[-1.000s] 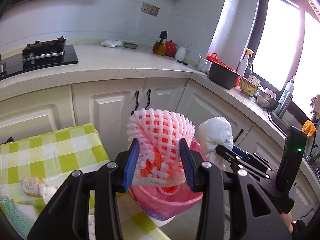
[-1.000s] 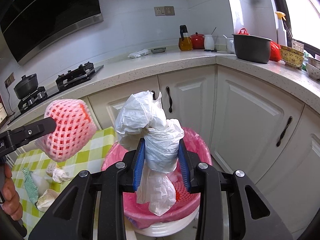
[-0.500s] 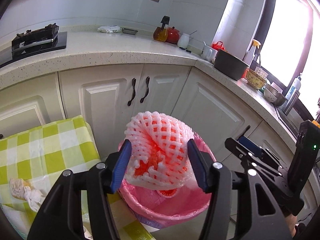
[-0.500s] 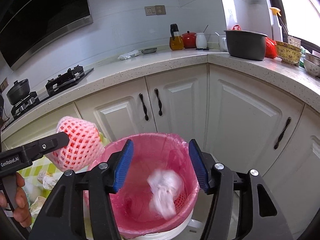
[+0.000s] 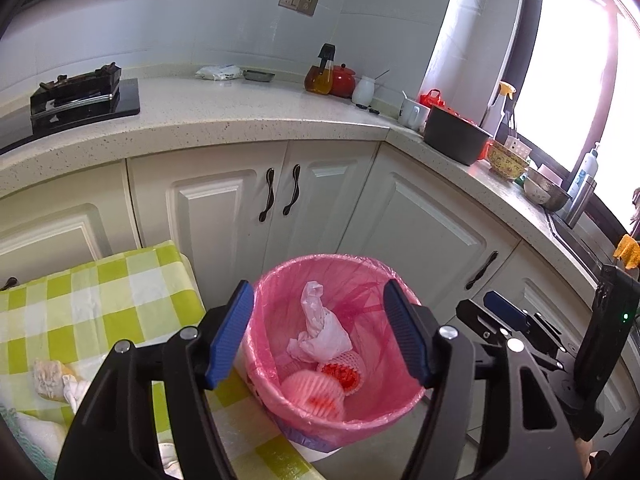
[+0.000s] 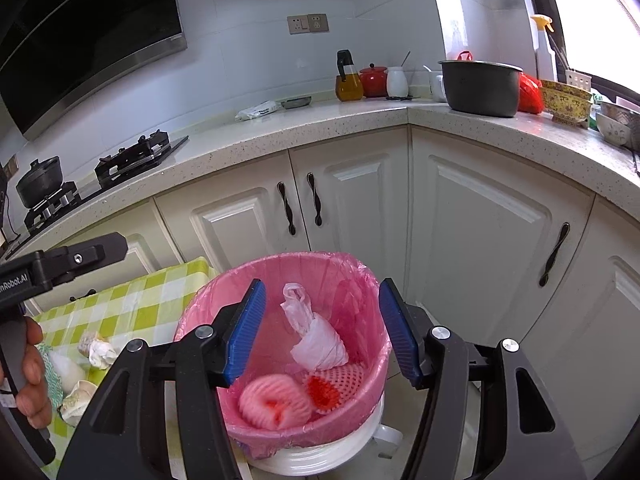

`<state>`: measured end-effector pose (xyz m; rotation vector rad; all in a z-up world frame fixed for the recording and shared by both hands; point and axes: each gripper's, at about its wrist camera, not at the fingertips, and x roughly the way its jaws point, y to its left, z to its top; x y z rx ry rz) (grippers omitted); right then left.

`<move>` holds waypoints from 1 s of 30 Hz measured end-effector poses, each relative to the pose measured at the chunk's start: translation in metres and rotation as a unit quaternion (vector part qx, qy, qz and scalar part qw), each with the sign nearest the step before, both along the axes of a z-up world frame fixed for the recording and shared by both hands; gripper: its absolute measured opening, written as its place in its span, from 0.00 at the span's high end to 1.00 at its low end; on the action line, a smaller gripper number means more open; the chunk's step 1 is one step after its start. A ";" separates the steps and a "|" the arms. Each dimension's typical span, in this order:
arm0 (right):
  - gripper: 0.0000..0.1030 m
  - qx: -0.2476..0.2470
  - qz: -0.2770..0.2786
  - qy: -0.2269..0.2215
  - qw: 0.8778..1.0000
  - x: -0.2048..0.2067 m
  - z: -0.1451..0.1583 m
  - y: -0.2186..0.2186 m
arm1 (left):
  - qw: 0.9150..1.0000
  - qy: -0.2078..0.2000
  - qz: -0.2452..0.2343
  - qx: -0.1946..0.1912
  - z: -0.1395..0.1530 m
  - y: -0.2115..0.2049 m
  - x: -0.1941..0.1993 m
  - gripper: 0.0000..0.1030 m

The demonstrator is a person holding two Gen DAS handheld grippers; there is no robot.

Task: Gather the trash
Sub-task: 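Carry both items over the pink bin and open both tools to drop them, then move both tools back over the remaining trash on the table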

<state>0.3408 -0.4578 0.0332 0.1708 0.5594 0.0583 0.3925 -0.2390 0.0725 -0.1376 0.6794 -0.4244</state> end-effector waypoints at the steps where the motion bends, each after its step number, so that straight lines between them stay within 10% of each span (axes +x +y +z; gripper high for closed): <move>1: 0.43 -0.002 0.001 -0.002 1.000 -0.003 0.000 0.001 | 1.000 -0.003 0.002 -0.001 0.001 0.005 -0.005 0.37; 30: 0.19 -0.004 0.083 -0.026 0.996 -0.115 0.006 0.123 | 0.986 -0.072 0.145 0.034 0.004 0.220 -0.198 0.26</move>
